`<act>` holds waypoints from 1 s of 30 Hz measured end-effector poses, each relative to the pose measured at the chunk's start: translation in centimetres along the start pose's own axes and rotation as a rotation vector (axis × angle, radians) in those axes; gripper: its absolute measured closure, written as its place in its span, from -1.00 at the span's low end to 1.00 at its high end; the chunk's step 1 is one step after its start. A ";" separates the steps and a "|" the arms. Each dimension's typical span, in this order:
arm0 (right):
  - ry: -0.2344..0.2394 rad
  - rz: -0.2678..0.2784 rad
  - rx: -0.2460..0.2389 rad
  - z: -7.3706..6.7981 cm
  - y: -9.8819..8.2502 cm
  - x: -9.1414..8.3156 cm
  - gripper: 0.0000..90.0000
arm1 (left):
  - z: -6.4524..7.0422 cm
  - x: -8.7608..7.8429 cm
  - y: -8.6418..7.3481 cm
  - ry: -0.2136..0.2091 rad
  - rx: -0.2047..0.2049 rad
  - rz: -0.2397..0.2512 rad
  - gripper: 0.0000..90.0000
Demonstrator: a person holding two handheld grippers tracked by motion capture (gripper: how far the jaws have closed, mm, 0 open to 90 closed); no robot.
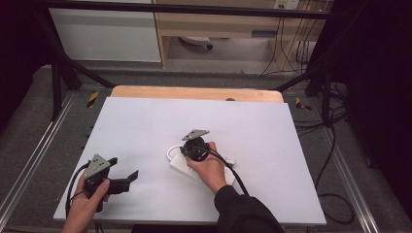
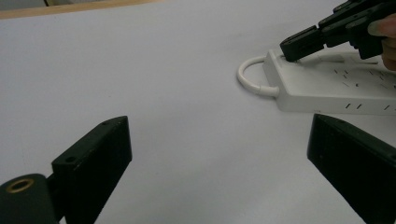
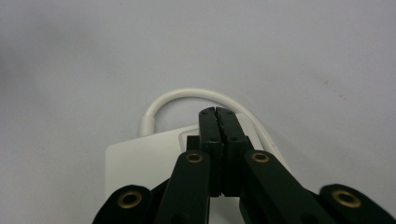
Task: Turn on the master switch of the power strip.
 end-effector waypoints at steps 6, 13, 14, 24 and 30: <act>0.004 -0.001 0.001 0.0 0.0 0.0 1.00 | 0.0 0.0 0.0 0.000 -0.001 0.001 -0.86; 0.001 0.004 0.003 0.0 0.0 0.0 1.00 | 0.0 0.0 0.0 0.000 -0.002 0.002 -0.86; 0.001 0.004 0.001 0.0 0.0 0.0 1.00 | 0.0 0.0 0.0 0.000 -0.002 0.002 -0.86; -0.001 0.007 0.002 0.0 0.0 -0.1 1.00 | 0.0 0.0 0.0 -0.001 -0.003 0.002 -0.86; -0.004 0.007 -0.002 0.0 0.0 -0.1 1.00 | -0.1 0.0 0.0 -0.001 -0.005 0.002 -0.86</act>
Point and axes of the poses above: each handheld gripper's, and its own axes: x roughly forward along the jaws, y roughly out of its top, z roughly to its right, the point moved 3 cm from there along x, roughly forward along the jaws
